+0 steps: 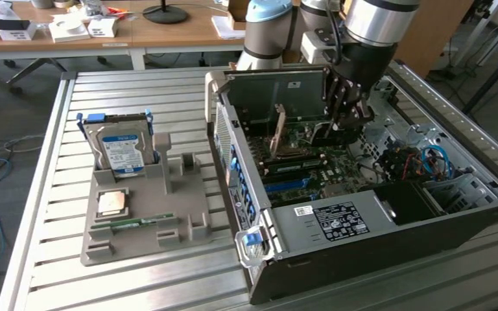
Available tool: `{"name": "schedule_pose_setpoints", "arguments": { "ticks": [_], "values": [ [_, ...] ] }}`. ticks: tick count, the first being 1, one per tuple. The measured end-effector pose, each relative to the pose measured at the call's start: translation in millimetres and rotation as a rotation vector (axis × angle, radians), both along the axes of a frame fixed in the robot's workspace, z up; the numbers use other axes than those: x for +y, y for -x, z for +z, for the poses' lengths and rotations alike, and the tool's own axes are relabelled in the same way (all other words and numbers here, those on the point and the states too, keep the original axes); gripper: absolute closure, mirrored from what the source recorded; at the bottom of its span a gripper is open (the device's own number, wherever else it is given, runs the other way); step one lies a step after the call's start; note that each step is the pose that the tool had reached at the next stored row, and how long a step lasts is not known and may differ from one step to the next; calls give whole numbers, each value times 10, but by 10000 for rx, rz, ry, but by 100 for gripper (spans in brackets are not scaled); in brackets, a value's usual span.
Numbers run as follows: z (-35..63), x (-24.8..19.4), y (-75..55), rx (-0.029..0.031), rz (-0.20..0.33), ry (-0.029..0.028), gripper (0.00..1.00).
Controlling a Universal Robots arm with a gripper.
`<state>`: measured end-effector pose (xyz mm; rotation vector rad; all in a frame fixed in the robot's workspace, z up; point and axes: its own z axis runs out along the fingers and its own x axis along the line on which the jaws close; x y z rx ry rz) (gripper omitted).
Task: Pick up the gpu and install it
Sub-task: 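Insert the gpu into the slot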
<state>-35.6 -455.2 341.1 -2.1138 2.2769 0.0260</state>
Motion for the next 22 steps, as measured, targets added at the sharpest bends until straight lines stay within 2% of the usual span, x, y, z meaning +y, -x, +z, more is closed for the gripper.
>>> {"name": "schedule_pose_setpoints", "arguments": {
  "ticks": [6,10,13,22],
  "values": [
    [-1,-33,19,-2,11,8,74],
    [-3,-54,30,10,27,44,74],
    [-7,-64,33,44,31,73,74],
    [-125,-77,33,90,45,78,74]
  ]
}}
